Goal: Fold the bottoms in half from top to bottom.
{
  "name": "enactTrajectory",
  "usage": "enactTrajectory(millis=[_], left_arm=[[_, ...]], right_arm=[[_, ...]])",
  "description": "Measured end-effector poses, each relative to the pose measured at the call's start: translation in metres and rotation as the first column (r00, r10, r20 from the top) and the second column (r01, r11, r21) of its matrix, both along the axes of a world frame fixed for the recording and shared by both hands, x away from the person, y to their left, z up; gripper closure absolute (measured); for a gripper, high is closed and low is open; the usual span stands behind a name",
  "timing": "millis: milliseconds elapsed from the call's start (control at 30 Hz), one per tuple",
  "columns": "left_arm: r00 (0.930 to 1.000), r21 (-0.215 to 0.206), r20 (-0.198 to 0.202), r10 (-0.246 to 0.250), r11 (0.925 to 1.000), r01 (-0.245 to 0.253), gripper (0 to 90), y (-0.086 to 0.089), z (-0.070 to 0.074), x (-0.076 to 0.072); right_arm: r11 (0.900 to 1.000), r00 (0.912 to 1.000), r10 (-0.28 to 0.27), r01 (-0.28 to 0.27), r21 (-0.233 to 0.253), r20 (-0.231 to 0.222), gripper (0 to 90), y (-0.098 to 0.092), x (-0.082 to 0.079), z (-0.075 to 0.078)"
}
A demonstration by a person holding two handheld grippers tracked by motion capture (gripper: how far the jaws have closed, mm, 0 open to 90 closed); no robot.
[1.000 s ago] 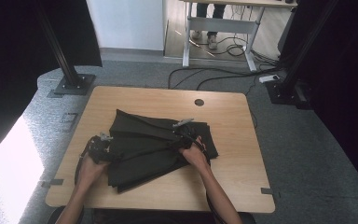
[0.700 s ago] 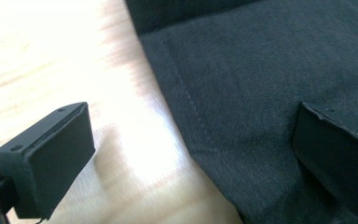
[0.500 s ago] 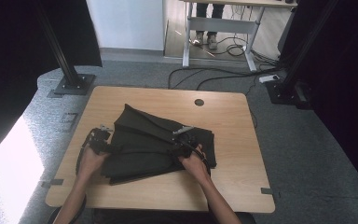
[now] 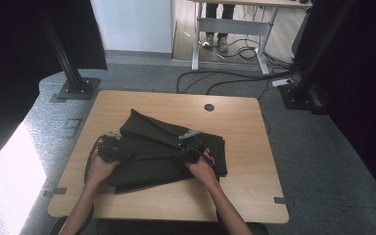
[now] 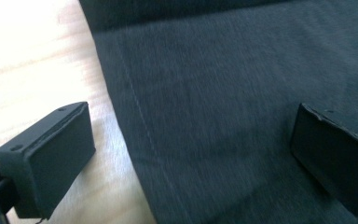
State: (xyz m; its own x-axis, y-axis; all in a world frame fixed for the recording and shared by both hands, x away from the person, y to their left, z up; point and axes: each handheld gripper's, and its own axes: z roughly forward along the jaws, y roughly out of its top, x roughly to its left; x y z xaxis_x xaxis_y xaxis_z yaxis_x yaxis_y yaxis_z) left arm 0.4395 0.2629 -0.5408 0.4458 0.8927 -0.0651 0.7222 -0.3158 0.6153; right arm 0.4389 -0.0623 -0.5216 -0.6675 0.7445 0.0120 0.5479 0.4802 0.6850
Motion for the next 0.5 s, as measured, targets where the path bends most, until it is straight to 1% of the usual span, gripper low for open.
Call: enactTrajectory(millis=[67,133,167,200,233,300,367,433,467,500], left_arm=[[1.0,-0.006,0.004,0.005,1.0,-0.005,0.0,-0.002,0.001,0.004],[0.9993,-0.009,0.032,0.021,0.9998,-0.021,0.0,-0.001,0.004,0.006],[0.9989,-0.017,0.038,0.028,0.9995,-0.027,0.0,0.0,0.006,0.009],[0.999,-0.029,0.033,0.031,0.9991,-0.03,0.0,0.001,0.008,0.012],[0.9992,-0.031,0.026,0.031,0.9991,-0.03,0.0,0.001,0.009,0.015],[0.9993,-0.01,0.018,0.033,0.9994,-0.033,0.0,-0.001,0.009,0.02],[0.9995,-0.003,-0.006,0.03,0.9995,-0.03,0.0,-0.004,0.006,0.027],[0.9994,0.001,-0.021,0.029,0.9996,-0.029,0.0,-0.005,0.002,0.03],[0.9995,0.004,-0.01,0.03,0.9995,-0.03,0.0,-0.005,0.001,0.031],[0.9996,0.006,-0.005,0.029,0.9996,-0.029,0.0,-0.006,0.001,0.032]], right_arm=[[1.0,0.9997,-0.024,0.024,0.014,-0.005,12.3,-0.006,0.005,-0.004],[0.999,0.9994,-0.033,0.033,0.04,-0.006,12.1,-0.011,0.007,-0.004],[0.998,0.9993,-0.037,0.038,0.047,-0.006,12.0,-0.012,0.008,-0.004],[0.998,0.9992,-0.04,0.04,0.052,0.0,11.9,-0.012,0.009,-0.002],[0.997,0.9991,-0.043,0.042,0.06,0.005,12.0,-0.013,0.01,-0.001],[0.996,0.9989,-0.047,0.047,0.08,0.0,12.3,-0.012,0.011,0.004],[0.995,0.9986,-0.051,0.05,0.091,0.011,13.3,-0.011,0.013,0.007],[0.994,0.9986,-0.051,0.049,0.098,0.012,13.3,-0.011,0.015,0.009],[0.993,0.9987,-0.049,0.048,0.108,0.011,13.3,-0.012,0.016,0.01],[0.992,0.9982,-0.058,0.057,0.11,0.014,13.3,-0.014,0.017,0.01]])
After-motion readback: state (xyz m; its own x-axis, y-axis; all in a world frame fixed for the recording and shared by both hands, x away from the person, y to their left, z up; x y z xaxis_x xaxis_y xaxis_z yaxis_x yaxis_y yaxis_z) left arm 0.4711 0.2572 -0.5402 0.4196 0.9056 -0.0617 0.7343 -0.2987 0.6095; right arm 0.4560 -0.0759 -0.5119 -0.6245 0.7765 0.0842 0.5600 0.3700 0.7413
